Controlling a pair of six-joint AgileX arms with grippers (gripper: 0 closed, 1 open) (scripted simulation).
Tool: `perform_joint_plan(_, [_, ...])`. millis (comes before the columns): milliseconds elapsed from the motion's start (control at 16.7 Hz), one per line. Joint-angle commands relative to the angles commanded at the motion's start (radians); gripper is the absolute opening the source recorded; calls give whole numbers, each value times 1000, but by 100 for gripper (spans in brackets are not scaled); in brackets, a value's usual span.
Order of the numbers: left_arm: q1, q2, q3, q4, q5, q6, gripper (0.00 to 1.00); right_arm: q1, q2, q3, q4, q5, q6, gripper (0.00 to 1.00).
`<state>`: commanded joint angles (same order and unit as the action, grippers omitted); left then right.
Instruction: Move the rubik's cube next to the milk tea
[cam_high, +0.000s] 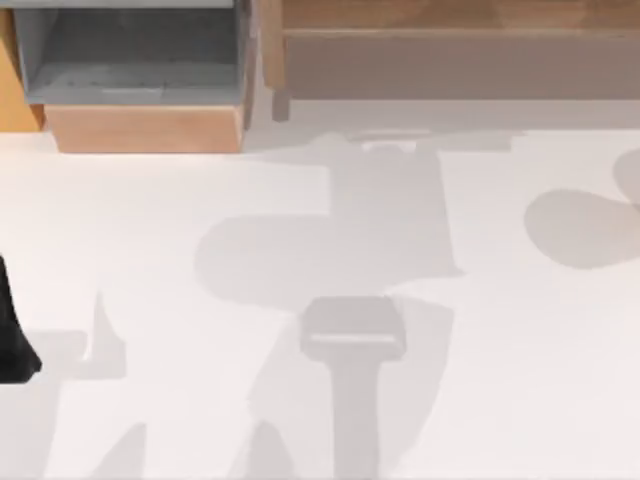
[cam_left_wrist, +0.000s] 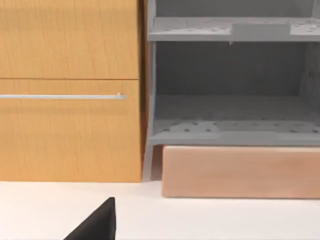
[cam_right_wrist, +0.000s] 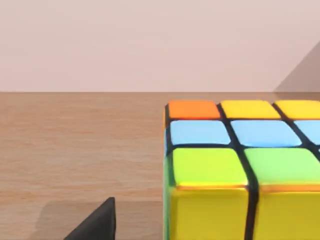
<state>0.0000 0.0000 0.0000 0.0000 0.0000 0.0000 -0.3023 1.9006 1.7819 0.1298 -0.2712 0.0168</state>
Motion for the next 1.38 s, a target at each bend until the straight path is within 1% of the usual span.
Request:
perform_joint_plan(300, [0, 0, 0, 0, 0, 0, 100, 1, 15, 9, -1, 2, -1, 100])
perform_joint_plan(1080, [0, 0, 0, 0, 0, 0, 100, 1, 15, 9, -1, 2, -1, 2])
perform_joint_plan(1140, [0, 0, 0, 0, 0, 0, 100, 1, 15, 9, -1, 2, -1, 0])
perform_joint_plan(1380, [0, 0, 0, 0, 0, 0, 100, 1, 15, 9, -1, 2, -1, 0])
